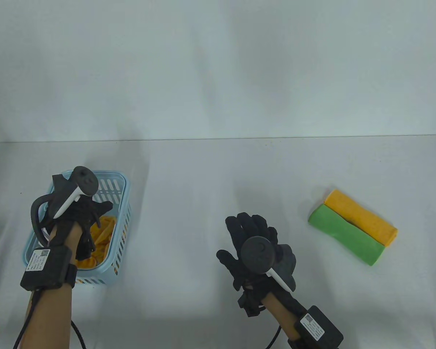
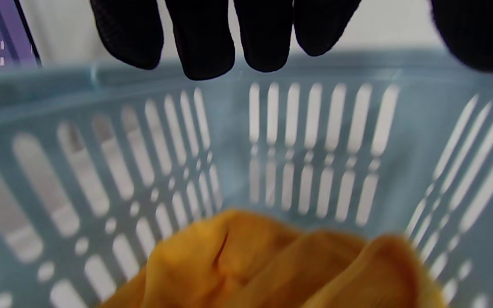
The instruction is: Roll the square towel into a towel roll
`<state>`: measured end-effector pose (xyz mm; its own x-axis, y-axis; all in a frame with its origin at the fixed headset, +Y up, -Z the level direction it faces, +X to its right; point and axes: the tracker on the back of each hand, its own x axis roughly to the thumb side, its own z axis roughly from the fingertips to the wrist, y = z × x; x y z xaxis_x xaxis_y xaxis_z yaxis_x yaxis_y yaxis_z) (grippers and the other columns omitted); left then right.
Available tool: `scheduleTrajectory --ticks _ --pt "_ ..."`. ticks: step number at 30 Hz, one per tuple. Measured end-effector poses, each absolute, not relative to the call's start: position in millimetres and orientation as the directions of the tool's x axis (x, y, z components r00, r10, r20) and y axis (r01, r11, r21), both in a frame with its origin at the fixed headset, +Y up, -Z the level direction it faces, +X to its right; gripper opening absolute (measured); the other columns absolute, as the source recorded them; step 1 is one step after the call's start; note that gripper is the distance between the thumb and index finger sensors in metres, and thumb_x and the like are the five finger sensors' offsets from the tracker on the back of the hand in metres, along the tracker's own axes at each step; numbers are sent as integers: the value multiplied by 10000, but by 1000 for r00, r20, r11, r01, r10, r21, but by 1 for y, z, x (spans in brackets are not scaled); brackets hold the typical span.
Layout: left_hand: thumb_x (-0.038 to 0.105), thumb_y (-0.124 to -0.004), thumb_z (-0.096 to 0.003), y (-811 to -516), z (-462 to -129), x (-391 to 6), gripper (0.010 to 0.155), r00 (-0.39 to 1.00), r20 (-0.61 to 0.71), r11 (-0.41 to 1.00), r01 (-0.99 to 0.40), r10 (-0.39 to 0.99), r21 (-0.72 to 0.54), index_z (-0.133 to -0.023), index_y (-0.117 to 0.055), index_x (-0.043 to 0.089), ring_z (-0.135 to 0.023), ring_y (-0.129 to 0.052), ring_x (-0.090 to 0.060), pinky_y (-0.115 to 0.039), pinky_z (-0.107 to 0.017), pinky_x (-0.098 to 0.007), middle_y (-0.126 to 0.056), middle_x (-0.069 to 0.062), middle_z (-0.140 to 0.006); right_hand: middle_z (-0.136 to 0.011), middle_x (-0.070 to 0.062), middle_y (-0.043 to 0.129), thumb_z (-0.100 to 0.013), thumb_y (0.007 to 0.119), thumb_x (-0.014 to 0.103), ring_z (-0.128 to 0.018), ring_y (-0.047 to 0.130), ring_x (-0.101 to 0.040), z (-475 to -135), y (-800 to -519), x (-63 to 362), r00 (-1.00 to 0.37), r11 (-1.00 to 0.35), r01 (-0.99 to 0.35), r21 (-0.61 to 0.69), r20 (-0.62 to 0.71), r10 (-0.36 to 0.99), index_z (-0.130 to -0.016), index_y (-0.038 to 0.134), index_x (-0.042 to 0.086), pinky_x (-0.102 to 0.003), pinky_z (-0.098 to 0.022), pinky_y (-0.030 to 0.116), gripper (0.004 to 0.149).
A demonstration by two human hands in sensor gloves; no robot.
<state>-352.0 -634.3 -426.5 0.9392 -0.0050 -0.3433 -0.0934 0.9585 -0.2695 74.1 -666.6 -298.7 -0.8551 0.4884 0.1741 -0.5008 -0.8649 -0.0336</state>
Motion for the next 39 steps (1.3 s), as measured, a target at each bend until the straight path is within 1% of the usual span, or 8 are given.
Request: scheduleTrajectory --ticks 4,8,11,15,22,28,32,39 --pt "642 -791 -260 -666 -436 -356 954 938 -342 905 -90 -63 -416 -1094 -435 346 -1089 -618 -401 -580 -751 -615 -493 4 -1188 -1135 72 306 -323 701 620 -1097 292 -351 -301 -668 75 -855 -864 -502 -23 163 493 -1001 313 410 -674 -744 291 808" --pt "661 -787 -241 -689 -440 -353 990 942 -323 855 -92 -91 -511 -1100 -424 329 -1080 -626 -437 -588 -743 -620 -482 -24 -1191 -1135 69 309 -325 701 616 -1098 294 -353 -302 -669 76 -856 -865 -501 -14 154 494 -1001 315 408 -675 -743 293 805" --pt "663 -787 -236 -701 -442 -349 997 944 -313 841 -86 -102 -534 -1101 -417 330 -1071 -640 -459 -597 -738 -622 -465 -39 -1194 -1135 71 310 -328 702 612 -1097 300 -351 -302 -669 76 -856 -865 -501 -11 149 495 -1001 317 407 -674 -743 295 802" --pt "661 -788 -238 -717 -444 -346 1006 941 -279 812 -7 -193 -584 -1101 -390 332 -1077 -611 -472 -590 -738 -627 -400 -41 -1199 -1135 69 310 -330 703 607 -1097 299 -354 -301 -668 76 -859 -868 -497 -2 142 492 -1001 318 406 -673 -743 298 799" --pt "566 -827 -280 -723 -445 -338 954 932 -205 793 123 -299 -597 -1090 -377 337 -990 -727 -405 -667 -702 -558 -412 -50 -1171 -1133 67 313 -334 703 600 -1096 304 -353 -302 -669 77 -863 -871 -491 12 127 489 -1001 322 403 -672 -743 303 793" --pt "476 -860 -309 -724 -447 -336 860 927 -178 796 172 -329 -580 -1064 -477 324 -862 -823 -315 -693 -678 -519 -523 -28 -1101 -1132 62 320 -336 703 595 -1094 311 -353 -302 -669 77 -863 -870 -493 18 116 491 -1001 328 399 -670 -743 308 788" --pt "430 -873 -323 -723 -447 -335 734 924 -169 798 192 -343 -571 -991 -585 333 -754 -894 -250 -732 -651 -487 -624 0 -1014 -1131 60 323 -337 702 593 -1093 314 -353 -303 -669 78 -862 -869 -495 19 112 494 -1001 332 398 -669 -743 311 785" --pt "404 -891 -333 -719 -448 -335 581 925 -178 817 192 -335 -544 -887 -721 361 -697 -941 -235 -760 -626 -476 -714 49 -945 -1131 58 327 -339 700 591 -1092 318 -354 -304 -670 79 -861 -867 -498 22 105 497 -1001 337 395 -667 -743 316 781"
